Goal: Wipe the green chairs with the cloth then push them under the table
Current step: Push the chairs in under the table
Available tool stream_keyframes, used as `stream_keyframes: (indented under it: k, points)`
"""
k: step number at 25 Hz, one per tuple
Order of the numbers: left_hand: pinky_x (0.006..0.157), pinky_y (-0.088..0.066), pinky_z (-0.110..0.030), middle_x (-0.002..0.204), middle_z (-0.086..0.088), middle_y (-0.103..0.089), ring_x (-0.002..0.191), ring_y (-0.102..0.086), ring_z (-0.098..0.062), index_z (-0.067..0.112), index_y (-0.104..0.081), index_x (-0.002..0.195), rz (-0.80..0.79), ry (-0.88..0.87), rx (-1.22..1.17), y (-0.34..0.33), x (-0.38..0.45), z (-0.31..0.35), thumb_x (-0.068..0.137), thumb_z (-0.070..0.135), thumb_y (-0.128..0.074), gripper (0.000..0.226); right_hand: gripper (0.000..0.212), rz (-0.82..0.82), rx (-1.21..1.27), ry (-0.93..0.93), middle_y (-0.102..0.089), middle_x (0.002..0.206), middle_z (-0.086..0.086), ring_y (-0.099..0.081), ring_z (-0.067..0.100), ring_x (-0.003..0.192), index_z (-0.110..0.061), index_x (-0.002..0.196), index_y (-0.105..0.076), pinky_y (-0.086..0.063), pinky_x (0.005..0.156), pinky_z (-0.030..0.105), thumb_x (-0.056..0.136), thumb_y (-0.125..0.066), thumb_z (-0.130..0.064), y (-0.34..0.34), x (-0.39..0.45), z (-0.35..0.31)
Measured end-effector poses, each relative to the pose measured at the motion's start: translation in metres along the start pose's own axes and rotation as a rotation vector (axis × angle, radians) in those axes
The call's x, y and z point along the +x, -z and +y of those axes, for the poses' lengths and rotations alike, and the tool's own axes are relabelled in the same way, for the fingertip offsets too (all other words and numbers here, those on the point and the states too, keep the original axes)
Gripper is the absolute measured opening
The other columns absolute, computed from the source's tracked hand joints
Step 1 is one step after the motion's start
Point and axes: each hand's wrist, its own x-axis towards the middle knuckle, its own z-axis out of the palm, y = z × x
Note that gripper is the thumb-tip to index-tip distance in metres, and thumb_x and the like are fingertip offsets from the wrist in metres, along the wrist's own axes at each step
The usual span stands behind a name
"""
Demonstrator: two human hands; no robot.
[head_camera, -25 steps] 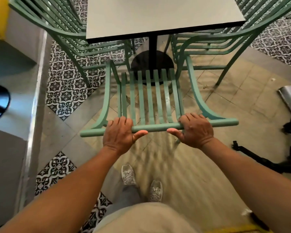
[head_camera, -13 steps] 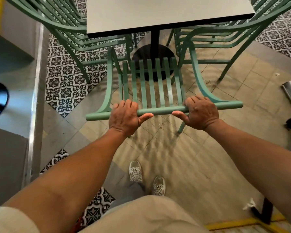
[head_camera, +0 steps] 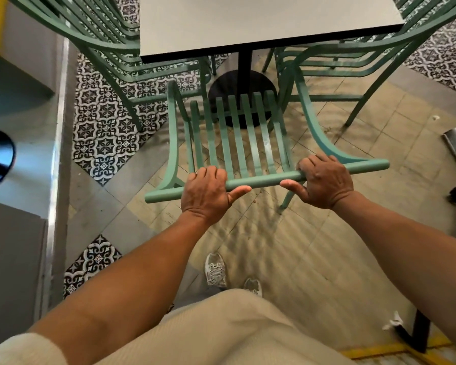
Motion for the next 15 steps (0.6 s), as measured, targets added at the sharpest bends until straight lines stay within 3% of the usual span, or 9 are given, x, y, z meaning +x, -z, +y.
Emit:
stream_keyframes:
  k: [15]
  points:
    - [0.055,-0.029,-0.030,0.071,0.002,-0.037,0.062,-0.036,-0.016,0.019,-0.047,0.073,0.066,-0.043,-0.015,-0.001,0.014,-0.009,0.084,0.078,-0.031,0.062,0.067,-0.078,-0.025,-0.084,-0.051,0.073,0.004,-0.044,0.021,0.067,-0.017,0.078,-0.053,-0.041,0.066,0.034,0.087,-0.021,-0.074,0.001,0.010,-0.002]
